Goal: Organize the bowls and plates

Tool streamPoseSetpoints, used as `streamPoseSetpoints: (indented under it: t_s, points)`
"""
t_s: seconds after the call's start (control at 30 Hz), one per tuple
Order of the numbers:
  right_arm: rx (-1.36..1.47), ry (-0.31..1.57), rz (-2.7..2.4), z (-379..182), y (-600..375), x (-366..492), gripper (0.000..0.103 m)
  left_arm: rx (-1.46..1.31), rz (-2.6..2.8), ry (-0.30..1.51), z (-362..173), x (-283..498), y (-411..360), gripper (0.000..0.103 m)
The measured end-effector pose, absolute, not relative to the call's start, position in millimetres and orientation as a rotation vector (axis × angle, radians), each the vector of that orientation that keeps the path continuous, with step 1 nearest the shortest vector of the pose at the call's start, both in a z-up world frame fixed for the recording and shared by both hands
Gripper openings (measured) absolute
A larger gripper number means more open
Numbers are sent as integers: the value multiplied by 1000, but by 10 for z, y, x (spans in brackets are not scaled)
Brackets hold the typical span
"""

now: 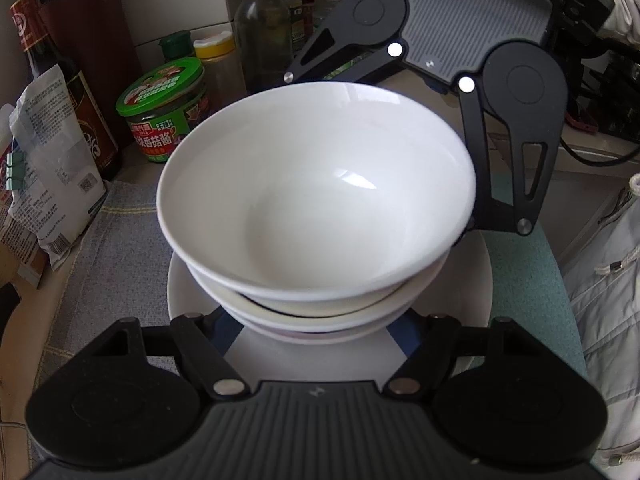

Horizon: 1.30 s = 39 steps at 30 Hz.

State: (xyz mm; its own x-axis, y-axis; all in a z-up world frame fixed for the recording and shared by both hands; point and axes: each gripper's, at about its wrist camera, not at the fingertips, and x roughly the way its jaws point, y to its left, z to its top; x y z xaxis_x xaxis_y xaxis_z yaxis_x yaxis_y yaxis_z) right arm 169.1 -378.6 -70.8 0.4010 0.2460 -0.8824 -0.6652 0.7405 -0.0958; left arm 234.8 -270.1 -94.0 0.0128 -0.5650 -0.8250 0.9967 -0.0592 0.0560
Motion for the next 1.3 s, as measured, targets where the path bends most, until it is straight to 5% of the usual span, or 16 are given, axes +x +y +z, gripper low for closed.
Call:
streamPoseSetpoints:
  t_s: [0.27, 0.43, 0.87, 1.3]
  points:
    - [-476, 988, 599, -720, -3785, 1680, 84, 791, -1443, 707, -964, 2361, -2675, 76]
    - [-440, 945, 599, -657, -3792, 1653, 103, 761, -1404, 663, -873, 2309, -2561, 93]
    - [-262, 1031, 354, -564, -3744, 1440, 103, 499, -844, 576, -586, 1821, -1673, 102]
    - [60, 1054, -303, -344, -3090, 769, 103, 305, -547, 758, -261, 1362, -1381, 102]
